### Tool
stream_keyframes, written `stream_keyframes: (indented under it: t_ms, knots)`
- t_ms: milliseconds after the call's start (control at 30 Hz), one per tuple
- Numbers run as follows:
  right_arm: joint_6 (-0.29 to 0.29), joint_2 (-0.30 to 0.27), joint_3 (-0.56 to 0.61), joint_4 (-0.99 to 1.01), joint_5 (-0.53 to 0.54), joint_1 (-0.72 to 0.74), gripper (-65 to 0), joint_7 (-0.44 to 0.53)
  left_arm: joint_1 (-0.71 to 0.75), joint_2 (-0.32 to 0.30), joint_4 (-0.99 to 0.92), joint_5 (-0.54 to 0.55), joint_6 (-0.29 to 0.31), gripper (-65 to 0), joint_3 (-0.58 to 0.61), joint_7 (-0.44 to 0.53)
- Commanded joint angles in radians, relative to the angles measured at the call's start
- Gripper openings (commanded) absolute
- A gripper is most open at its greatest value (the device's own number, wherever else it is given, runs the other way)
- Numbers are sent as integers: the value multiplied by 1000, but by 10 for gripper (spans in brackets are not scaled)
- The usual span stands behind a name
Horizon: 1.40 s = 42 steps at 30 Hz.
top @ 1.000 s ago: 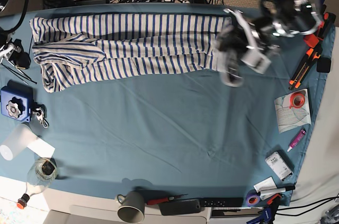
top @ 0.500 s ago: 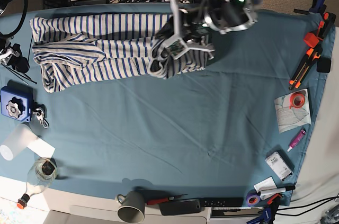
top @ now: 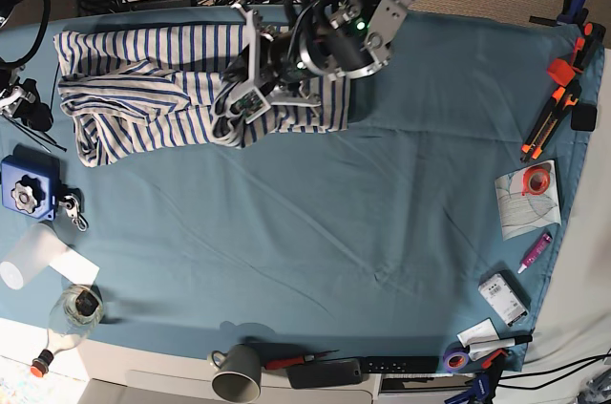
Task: Fold the T-shirt properly
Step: 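Grasp the shirt end with the left gripper and carry it toward the right gripper, then lower the folded end onto the shirt's middle and open the left gripper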
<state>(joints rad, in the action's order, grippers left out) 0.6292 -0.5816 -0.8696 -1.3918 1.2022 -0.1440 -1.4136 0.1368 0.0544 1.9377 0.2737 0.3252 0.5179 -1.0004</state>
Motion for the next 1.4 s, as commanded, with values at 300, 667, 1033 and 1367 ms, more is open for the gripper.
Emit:
stream_keyframes:
  t_ms: [300,667,1033,1367]
  knots:
    - [6,-31,-9,-16,20,9,-491,17,-37,40,-42,17,4,-650,4,14]
    - [6,-31,-9,-16,20,9,-491,17,-37,52,-42,150,16,-373,4,22]
    - [15,-31,-9,-16,20,9,-491,17,-37,82,-10,183,7,-504,3,-113]
    - [33,-31,-9,-16,21,9,-491,17,-32,76,17,-149,-115,-650,3,-175]
